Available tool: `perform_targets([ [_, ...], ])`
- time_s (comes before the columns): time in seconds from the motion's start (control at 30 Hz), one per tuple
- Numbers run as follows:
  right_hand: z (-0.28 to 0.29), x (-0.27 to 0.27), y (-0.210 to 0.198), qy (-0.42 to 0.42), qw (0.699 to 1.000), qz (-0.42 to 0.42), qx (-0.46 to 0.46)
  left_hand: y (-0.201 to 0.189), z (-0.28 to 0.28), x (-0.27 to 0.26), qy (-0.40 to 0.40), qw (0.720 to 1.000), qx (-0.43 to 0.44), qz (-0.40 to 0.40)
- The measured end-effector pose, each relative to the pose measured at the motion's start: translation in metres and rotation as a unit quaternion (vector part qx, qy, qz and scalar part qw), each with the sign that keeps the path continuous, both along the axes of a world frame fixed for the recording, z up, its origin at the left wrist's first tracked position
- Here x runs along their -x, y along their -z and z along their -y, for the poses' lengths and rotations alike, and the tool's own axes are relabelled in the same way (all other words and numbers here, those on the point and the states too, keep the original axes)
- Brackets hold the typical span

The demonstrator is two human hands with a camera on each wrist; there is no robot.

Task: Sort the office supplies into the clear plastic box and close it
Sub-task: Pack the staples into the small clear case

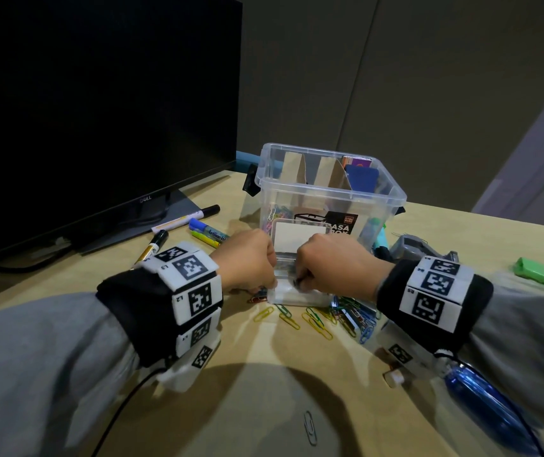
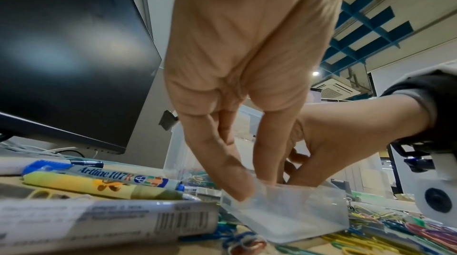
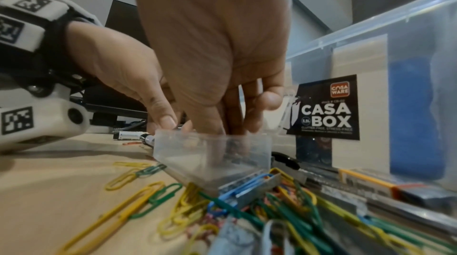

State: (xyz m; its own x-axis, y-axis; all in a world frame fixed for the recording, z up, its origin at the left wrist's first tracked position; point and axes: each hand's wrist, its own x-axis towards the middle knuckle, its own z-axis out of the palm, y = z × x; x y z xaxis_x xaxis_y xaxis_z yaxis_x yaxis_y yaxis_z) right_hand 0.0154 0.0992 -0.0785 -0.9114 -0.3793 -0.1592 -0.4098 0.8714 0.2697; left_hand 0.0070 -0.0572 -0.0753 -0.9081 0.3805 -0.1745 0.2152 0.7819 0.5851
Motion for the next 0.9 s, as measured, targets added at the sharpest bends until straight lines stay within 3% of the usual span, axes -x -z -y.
perform_targets([
  [0.57,0.007,0.007,-0.002,-0.029,0.999,-0.025,-0.017,0.001,-0.001,0.001,0.005,1.000,-0.008,0.006],
  [0.73,-0.008,0.002,-0.015,-0.034,0.998,-0.006,0.053,0.001,-0.002,0.001,-0.015,0.999,-0.031,0.022],
  [0.9,-0.039,-0.006,-0.036,0.032,0.993,-0.021,0.109,0.002,-0.002,0.003,-0.012,1.000,-0.009,0.006],
])
